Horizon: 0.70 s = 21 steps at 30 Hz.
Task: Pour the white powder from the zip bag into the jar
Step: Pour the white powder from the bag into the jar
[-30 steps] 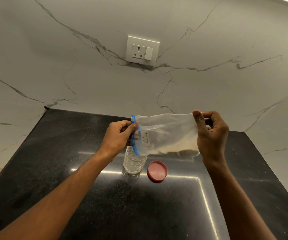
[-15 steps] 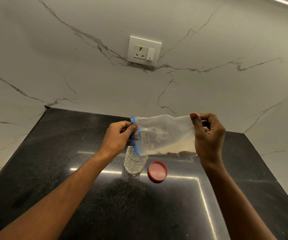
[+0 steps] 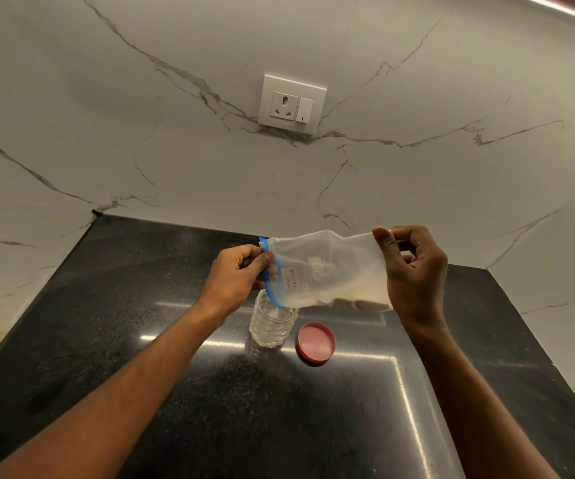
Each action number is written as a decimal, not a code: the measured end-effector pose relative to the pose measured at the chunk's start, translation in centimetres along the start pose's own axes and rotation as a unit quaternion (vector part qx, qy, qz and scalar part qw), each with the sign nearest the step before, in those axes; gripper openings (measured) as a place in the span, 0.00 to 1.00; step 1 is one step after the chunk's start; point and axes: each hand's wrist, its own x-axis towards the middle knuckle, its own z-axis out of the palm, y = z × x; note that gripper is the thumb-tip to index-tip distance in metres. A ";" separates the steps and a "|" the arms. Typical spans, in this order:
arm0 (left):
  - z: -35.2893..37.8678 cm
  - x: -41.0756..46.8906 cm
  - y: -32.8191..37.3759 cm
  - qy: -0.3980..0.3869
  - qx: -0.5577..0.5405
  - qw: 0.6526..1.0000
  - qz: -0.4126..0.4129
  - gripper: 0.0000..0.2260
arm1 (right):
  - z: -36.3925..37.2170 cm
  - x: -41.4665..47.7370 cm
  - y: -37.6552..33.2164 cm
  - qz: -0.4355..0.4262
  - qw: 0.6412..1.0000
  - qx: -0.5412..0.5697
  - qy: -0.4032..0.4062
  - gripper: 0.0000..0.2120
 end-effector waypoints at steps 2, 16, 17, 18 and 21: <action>0.0 0.0 0.1 0.001 -0.001 1.000 0.000 0.08 | -0.1 0.2 -0.1 -0.002 1.000 0.003 0.008 0.06; -0.7 -0.1 2.7 0.029 0.249 0.967 -0.034 0.38 | -0.2 0.3 0.2 0.005 1.000 -0.001 -0.009 0.09; -0.7 -0.1 3.6 0.035 0.274 0.961 -0.012 0.45 | -0.4 0.3 0.3 0.014 1.000 0.004 -0.012 0.10; -0.4 -0.1 4.7 0.036 0.294 0.955 0.030 0.49 | -0.6 0.4 0.4 0.022 1.000 0.009 -0.016 0.10; 1.9 0.5 8.0 -0.017 0.332 0.927 0.173 0.43 | -0.9 0.4 0.6 0.034 0.999 0.017 -0.035 0.13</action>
